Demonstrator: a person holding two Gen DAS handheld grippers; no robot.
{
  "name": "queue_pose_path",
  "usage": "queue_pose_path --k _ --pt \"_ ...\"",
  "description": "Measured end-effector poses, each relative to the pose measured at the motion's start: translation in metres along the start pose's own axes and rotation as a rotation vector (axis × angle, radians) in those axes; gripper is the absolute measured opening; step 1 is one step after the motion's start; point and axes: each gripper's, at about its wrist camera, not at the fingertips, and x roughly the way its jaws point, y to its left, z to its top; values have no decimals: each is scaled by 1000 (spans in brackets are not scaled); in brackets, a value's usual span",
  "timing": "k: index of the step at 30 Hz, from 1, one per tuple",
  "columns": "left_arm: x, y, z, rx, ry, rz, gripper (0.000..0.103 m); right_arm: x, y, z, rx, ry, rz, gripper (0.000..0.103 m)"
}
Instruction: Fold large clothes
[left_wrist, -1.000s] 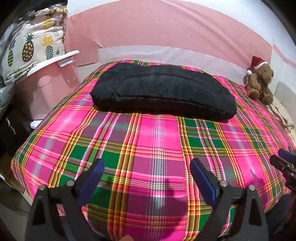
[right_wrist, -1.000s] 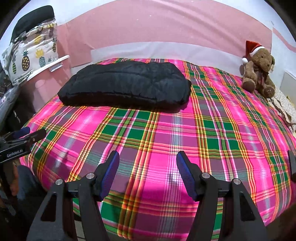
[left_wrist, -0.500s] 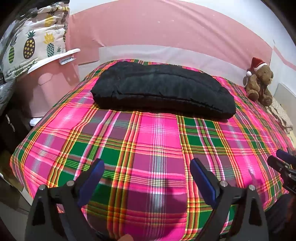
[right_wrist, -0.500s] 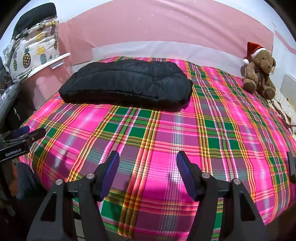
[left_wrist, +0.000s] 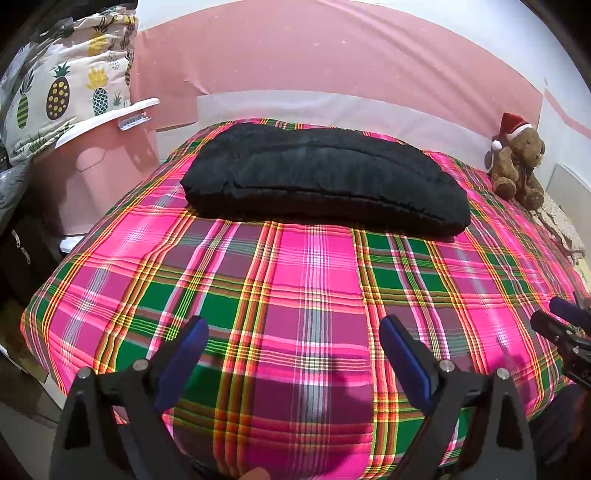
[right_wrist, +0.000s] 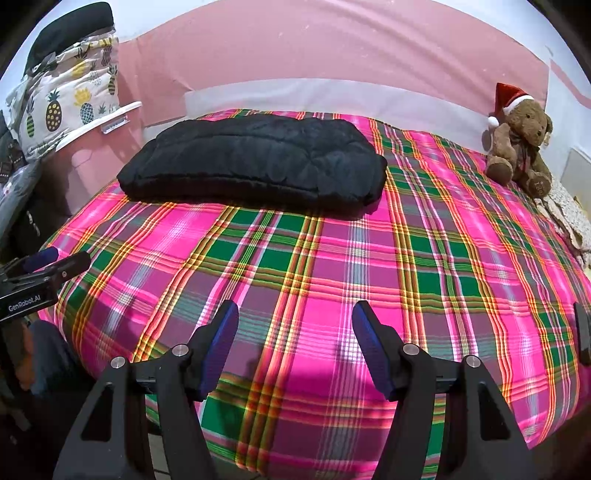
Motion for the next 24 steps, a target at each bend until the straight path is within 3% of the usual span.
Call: queue_pose_path --k 24 --pt "0 -4 -2 -6 -1 21 95 2 1 -3 -5 6 -2 64"
